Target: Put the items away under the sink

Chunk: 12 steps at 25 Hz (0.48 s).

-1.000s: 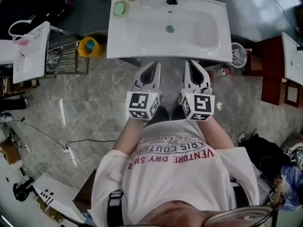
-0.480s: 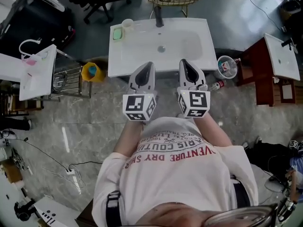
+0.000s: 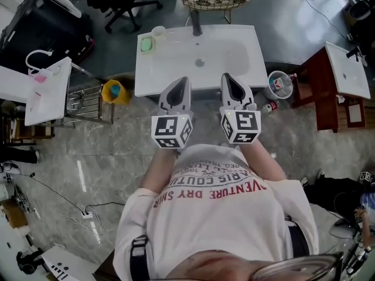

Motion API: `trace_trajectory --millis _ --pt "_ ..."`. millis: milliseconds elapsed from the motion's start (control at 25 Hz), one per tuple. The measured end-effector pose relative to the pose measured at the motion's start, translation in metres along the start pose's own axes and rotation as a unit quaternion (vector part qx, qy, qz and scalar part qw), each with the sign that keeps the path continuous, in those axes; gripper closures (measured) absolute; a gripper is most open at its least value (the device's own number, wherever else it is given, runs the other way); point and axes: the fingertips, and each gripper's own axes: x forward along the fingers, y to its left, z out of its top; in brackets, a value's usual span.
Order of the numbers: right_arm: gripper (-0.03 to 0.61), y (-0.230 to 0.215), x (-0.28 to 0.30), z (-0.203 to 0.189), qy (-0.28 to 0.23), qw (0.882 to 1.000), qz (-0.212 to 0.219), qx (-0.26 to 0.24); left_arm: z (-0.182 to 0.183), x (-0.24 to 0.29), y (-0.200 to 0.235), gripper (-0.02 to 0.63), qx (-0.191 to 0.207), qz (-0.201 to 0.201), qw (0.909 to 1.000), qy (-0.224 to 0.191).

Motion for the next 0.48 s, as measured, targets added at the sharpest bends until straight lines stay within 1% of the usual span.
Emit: trace_trajectory --millis 280,480 --pt "0.554 -0.0060 0.0001 -0.0055 0.011 1.000 -0.012 -0.008 -0.0050 0.0002 -0.0004 0.591 -0.001 -0.002 1.0000 0.007" --pt "0.554 -0.0108 0.0030 -0.0085 0.019 1.000 -0.009 0.008 -0.0037 0.0053 -0.0016 0.591 -0.002 -0.005 1.0000 0.005"
